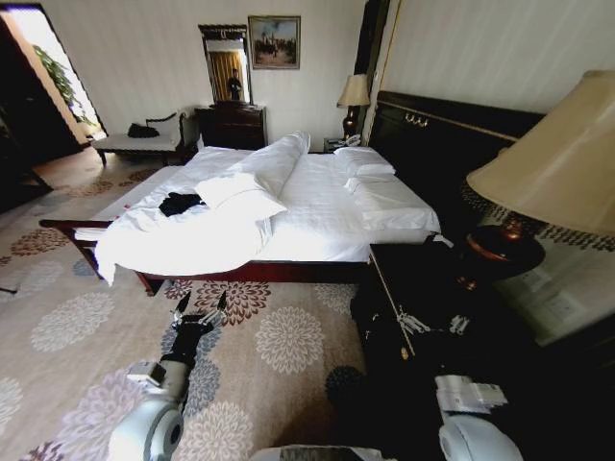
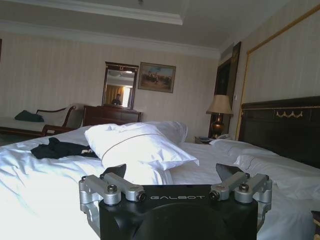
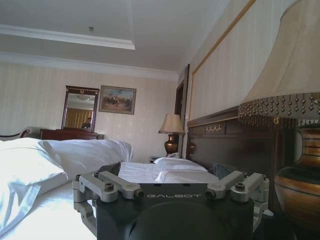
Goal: Fold the clothes on the bed.
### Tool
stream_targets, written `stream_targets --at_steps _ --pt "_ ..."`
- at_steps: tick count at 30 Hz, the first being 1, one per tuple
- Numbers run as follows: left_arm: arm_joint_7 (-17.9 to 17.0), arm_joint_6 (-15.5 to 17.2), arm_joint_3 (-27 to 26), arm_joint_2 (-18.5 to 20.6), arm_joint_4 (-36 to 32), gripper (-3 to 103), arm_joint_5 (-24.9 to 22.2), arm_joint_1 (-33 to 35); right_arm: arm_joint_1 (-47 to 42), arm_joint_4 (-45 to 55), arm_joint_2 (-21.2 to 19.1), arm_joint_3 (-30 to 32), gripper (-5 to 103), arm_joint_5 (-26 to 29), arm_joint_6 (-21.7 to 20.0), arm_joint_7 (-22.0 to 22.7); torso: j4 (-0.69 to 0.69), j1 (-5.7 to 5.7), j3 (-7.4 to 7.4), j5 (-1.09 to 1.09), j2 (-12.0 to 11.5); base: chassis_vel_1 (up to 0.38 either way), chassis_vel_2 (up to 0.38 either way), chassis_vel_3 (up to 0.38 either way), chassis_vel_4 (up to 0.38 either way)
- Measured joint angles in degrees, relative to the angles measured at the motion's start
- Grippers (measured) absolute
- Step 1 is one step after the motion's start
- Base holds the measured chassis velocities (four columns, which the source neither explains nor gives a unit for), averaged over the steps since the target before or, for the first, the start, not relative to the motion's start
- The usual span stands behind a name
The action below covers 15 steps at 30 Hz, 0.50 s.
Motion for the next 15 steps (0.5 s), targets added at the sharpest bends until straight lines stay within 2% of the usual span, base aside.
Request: stream_targets --at_steps 15 --pt "-0.11 0.31 -0.40 -0.02 -0.19 100 0.40 0.17 0.15 0.00 0.04 -0.04 100 -1.19 -0.37 0.51 0.00 0.00 0.00 0.00 0.00 0.000 0.000 0.000 0.000"
